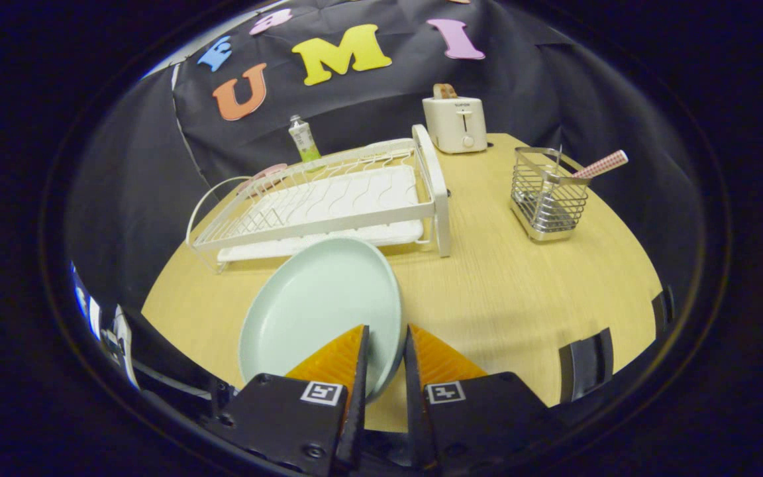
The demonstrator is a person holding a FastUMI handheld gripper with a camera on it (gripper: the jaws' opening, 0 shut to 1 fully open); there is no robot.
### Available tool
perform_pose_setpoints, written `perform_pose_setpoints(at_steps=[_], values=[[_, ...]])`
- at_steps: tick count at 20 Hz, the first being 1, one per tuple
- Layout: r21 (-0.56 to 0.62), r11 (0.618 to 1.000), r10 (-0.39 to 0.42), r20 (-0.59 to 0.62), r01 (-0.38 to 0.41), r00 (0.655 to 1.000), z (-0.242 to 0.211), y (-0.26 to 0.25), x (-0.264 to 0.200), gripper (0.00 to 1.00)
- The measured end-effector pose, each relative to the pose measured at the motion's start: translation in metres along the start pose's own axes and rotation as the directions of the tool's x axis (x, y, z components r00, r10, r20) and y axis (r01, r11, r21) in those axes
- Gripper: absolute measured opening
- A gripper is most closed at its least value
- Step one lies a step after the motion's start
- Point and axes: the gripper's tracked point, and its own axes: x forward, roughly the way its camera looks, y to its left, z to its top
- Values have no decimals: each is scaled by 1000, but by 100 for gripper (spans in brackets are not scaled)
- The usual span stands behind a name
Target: Take the plate from the dish rack, then take the spoon from the basket and place it into the plate.
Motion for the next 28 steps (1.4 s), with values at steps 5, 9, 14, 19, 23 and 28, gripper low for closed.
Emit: perform_pose_setpoints(at_steps=[5,9,14,19,23,28], values=[[-12,1000,-16,121,17,993,18,-19,7,33],[-69,997,-18,297,40,955,38,-35,-10,60],[-116,975,-110,491,189,864,63,-69,-30,99],[-74,972,-151,535,224,832,74,-101,-28,100],[-5,983,-151,540,182,828,88,-129,-30,100],[82,970,-235,567,229,789,119,-178,-46,100]])
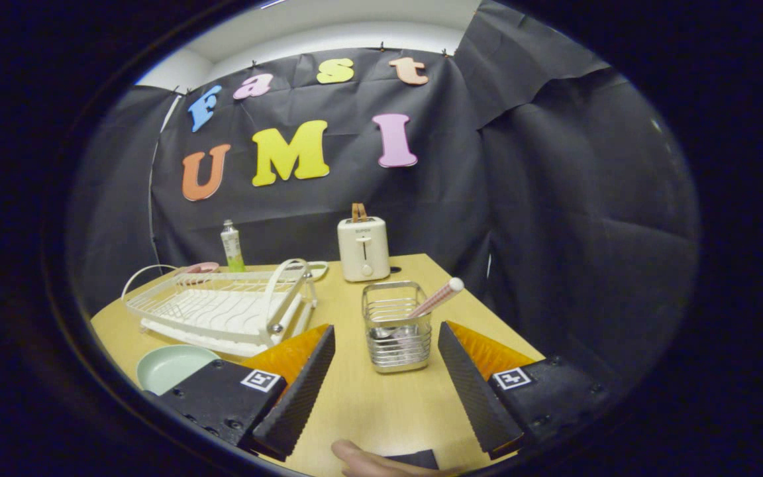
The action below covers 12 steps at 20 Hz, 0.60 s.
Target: Take the plate from the dish rack, then take the spoon from the basket and place it into the plate.
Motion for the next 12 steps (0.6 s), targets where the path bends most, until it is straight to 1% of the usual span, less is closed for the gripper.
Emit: perform_pose_setpoints(at_steps=[2,3,4,5,6,8,9,10,12], values=[[2,1000,-3,-1,3,1000,2,-10,8,100],[9,1000,10,6,-10,1000,5,-11,12,100],[17,999,44,24,-45,999,9,-7,16,100],[25,997,66,56,-68,996,16,-6,21,98],[18,997,69,80,-71,994,21,-7,27,96],[13,999,45,47,-46,998,15,-15,37,93],[17,999,38,39,-39,999,14,-16,42,89],[18,999,47,36,-48,998,18,-12,50,86],[28,994,109,37,-110,993,21,3,59,70]])
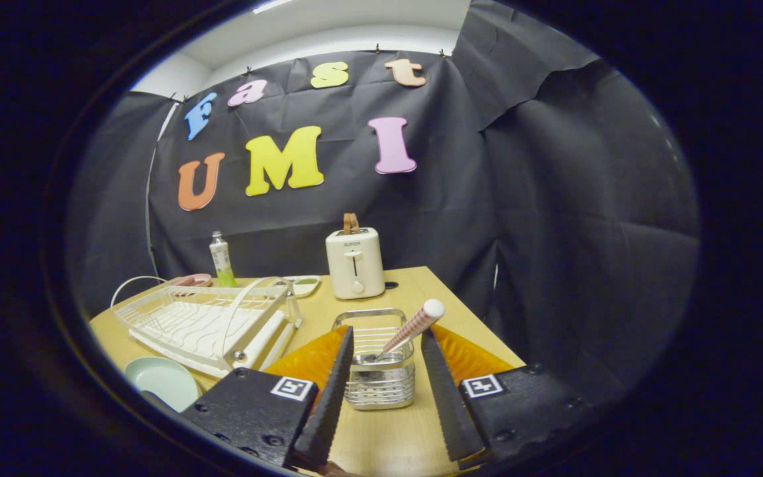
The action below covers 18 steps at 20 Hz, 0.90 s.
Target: Take the plate from the dish rack, then take the spoon from the basket and place it into the plate.
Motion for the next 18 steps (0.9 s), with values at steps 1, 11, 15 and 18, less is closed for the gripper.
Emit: perform_pose_setpoints(at_steps=[1,11,15,18], values=[[2,1000,10,3,-10,1000,2,2,6,62],[31,997,-66,39,65,997,32,9,2,19],[25,995,-95,135,93,986,75,23,-39,19],[26,999,-39,189,34,981,96,60,-82,19]])
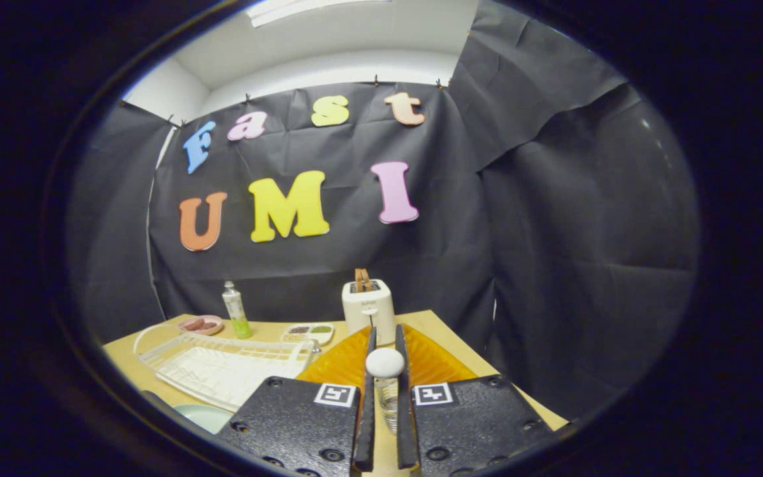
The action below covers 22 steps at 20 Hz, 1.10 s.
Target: Take the plate from the dish rack, then take the spoon from the basket and place it into the plate.
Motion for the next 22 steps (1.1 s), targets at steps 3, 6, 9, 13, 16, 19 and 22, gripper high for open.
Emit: perform_pose_setpoints(at_steps=[3,6,9,13,16,19,22], values=[[-37,998,51,22,-51,998,8,40,-39,18],[-62,992,113,5,-112,994,-5,89,-68,18],[-53,985,163,-55,-166,985,-35,133,-82,18],[-38,968,238,-173,-248,956,-87,189,-84,18],[-55,952,278,-253,-301,927,-123,220,-80,19],[-66,940,301,-292,-333,908,-143,239,-80,19],[-55,939,306,-322,-340,896,-153,246,-79,19]])
